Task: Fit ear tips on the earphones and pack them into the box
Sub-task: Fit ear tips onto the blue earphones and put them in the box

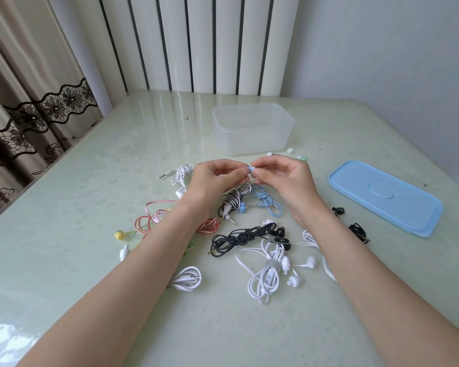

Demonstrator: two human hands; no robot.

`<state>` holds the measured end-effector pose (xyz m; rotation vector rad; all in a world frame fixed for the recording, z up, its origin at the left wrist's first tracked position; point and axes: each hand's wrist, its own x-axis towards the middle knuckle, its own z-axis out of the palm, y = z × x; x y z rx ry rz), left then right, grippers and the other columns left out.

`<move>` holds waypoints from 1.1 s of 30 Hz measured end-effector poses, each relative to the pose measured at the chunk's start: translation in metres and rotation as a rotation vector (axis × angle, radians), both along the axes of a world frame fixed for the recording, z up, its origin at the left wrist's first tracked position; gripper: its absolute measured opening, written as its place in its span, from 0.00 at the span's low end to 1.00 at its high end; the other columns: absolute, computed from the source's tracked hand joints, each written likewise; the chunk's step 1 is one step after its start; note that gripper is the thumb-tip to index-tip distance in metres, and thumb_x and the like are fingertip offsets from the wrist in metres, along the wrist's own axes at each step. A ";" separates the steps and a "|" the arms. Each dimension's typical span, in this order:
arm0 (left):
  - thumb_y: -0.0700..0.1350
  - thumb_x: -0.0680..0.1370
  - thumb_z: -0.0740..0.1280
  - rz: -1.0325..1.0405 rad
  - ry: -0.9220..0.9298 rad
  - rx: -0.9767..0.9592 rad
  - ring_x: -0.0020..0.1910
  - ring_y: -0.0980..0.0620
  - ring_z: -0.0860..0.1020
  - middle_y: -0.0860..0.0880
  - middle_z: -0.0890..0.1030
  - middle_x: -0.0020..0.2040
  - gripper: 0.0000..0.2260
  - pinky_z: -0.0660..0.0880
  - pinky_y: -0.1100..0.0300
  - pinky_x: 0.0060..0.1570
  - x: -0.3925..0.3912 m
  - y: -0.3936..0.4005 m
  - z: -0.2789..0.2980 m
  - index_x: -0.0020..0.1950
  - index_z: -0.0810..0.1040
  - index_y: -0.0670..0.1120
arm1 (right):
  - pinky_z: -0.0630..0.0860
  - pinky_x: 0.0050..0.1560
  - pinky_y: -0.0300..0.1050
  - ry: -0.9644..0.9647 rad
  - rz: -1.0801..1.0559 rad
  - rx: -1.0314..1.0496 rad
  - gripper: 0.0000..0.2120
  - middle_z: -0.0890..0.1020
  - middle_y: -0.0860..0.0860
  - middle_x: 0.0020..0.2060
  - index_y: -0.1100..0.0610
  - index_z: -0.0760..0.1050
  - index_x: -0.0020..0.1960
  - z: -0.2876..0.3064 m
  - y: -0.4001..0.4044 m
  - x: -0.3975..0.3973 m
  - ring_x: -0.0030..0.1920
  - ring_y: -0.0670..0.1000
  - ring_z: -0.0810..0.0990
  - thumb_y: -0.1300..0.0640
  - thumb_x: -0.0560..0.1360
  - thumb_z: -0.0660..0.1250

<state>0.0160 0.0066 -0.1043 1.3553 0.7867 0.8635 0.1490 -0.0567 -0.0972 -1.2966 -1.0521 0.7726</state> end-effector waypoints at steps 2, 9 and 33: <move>0.37 0.73 0.68 -0.030 -0.033 -0.047 0.36 0.56 0.79 0.46 0.81 0.37 0.02 0.77 0.67 0.46 0.000 0.000 0.000 0.41 0.80 0.42 | 0.78 0.41 0.35 -0.004 0.000 0.003 0.07 0.81 0.49 0.35 0.57 0.79 0.40 0.000 0.000 0.000 0.34 0.43 0.80 0.69 0.70 0.69; 0.38 0.72 0.70 -0.014 0.117 0.093 0.38 0.55 0.79 0.46 0.81 0.41 0.06 0.76 0.68 0.43 -0.004 -0.001 0.001 0.48 0.80 0.43 | 0.78 0.38 0.32 -0.031 0.014 -0.043 0.06 0.81 0.53 0.35 0.60 0.77 0.41 -0.001 0.004 -0.005 0.30 0.41 0.79 0.70 0.71 0.68; 0.37 0.75 0.64 0.102 0.460 0.495 0.44 0.57 0.78 0.52 0.81 0.46 0.09 0.73 0.70 0.45 0.001 0.000 0.008 0.51 0.81 0.46 | 0.76 0.52 0.46 -0.929 -0.335 -0.355 0.08 0.83 0.57 0.42 0.61 0.80 0.41 0.019 0.005 0.074 0.48 0.57 0.79 0.66 0.70 0.62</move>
